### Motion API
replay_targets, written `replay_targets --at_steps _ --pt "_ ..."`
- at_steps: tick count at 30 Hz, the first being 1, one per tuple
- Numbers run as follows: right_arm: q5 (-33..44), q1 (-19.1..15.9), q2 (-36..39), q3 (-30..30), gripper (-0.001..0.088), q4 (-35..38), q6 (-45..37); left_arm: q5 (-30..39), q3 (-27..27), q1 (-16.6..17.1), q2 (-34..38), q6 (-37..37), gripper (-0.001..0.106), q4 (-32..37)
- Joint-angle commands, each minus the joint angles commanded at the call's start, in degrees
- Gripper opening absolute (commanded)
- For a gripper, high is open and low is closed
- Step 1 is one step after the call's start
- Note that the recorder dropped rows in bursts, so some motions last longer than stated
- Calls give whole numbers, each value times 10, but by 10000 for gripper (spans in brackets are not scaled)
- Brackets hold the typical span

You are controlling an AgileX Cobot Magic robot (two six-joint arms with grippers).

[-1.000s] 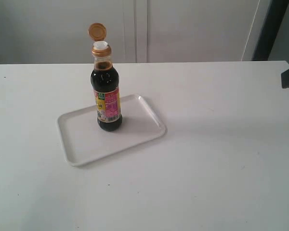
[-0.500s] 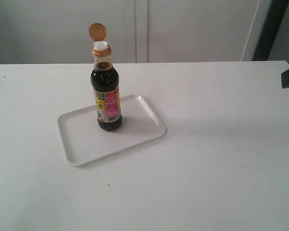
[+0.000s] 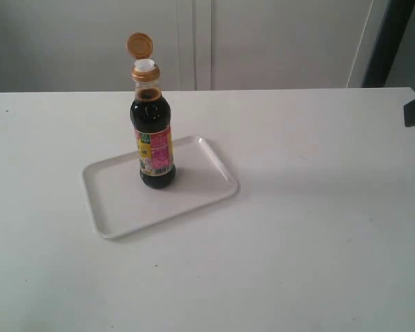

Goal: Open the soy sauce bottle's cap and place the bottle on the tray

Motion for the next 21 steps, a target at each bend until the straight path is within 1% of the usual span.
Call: replay_targets --at_steps 8,15,21 --pt "0 0 0 0 0 1 0 -4 3 0 0 0 0 0" --pt "0 0 0 0 0 1 0 -67 50 0 0 2 0 4" --pt "0 0 0 0 0 1 0 -101 84 0 0 38 0 4"
